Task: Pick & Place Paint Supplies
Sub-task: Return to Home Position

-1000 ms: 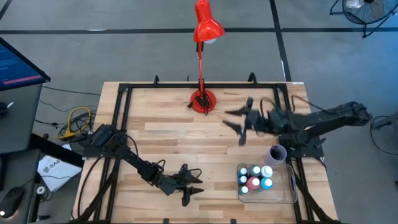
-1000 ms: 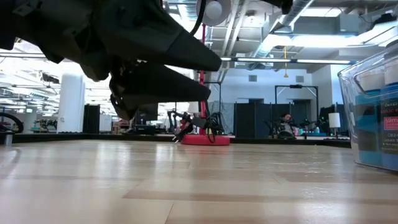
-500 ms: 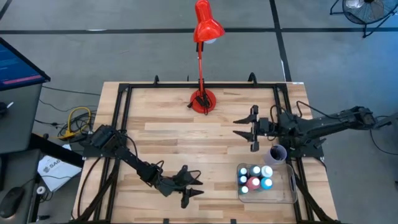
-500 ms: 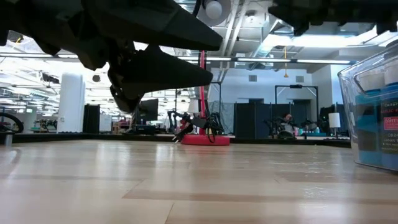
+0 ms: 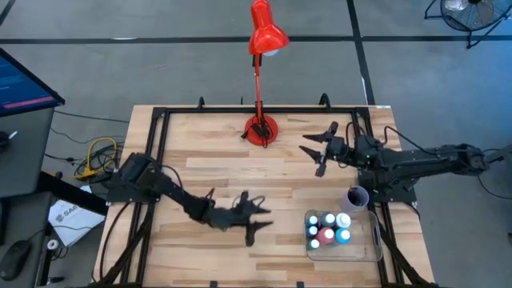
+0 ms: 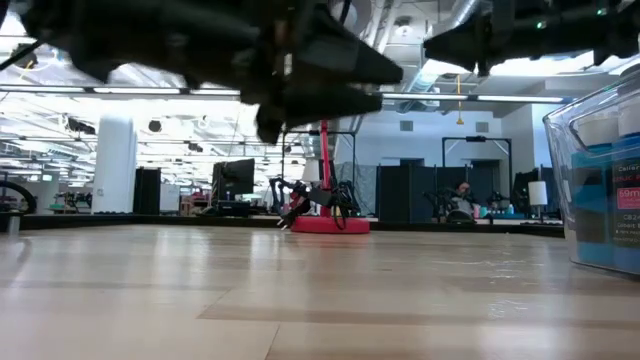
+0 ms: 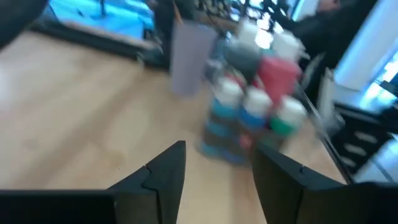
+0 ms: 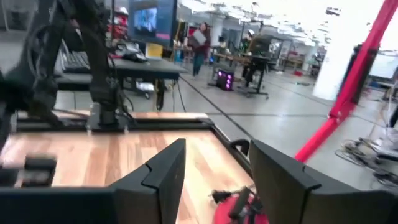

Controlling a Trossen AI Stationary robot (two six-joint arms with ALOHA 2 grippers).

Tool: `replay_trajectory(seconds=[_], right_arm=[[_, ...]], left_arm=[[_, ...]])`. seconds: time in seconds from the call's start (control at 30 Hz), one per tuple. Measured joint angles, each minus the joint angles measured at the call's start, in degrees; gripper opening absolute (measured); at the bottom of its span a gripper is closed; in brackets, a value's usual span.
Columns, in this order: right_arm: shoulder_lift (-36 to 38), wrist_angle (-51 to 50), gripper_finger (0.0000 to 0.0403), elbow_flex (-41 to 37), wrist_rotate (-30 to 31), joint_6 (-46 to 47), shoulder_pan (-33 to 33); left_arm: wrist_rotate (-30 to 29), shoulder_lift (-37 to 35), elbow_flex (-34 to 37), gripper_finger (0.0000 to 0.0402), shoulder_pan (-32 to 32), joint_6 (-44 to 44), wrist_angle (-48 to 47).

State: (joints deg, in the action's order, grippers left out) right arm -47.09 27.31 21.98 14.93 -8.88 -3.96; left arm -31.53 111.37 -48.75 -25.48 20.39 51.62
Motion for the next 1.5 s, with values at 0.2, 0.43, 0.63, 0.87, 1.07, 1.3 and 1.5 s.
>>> replay_trajectory(seconds=[0.2, 0.43, 0.63, 0.87, 1.07, 1.3, 1.5], right_arm=[[3.09, 0.44, 0.0169, -3.61, -5.93, 0.41, -5.3], [16.21, 0.67, 0.017, -11.53, -6.01, 2.96, -11.04], [24.97, -6.5, 0.0169, -12.94, -12.14, 3.36, -11.31], [29.66, -13.34, 0.0171, -12.94, -13.45, 4.66, -8.75], [32.67, -17.78, 0.0169, -12.94, -13.45, 4.61, -5.77], [36.74, -21.83, 0.0171, -12.92, -13.45, 4.38, -1.85], [40.59, -22.15, 0.0169, -14.35, -13.44, 3.84, 1.13]], left_arm=[[2.92, -6.01, 0.0, 0.0163, 4.6, -8.68, -0.31], [3.36, -13.5, -0.04, 0.0163, 7.96, -17.25, -0.18], [3.34, -15.22, -0.04, 0.0163, 9.82, -19.85, -0.2], [3.37, -15.25, -0.04, 0.0163, 12.02, -20.16, -0.18], [4.02, -15.25, -0.04, 0.0163, 13.8, -20.14, -0.16], [6.58, -15.25, -0.04, 0.0163, 14.75, -20.16, -0.09], [6.75, -15.23, -0.02, 0.0163, 15.45, -20.46, 0.4]])
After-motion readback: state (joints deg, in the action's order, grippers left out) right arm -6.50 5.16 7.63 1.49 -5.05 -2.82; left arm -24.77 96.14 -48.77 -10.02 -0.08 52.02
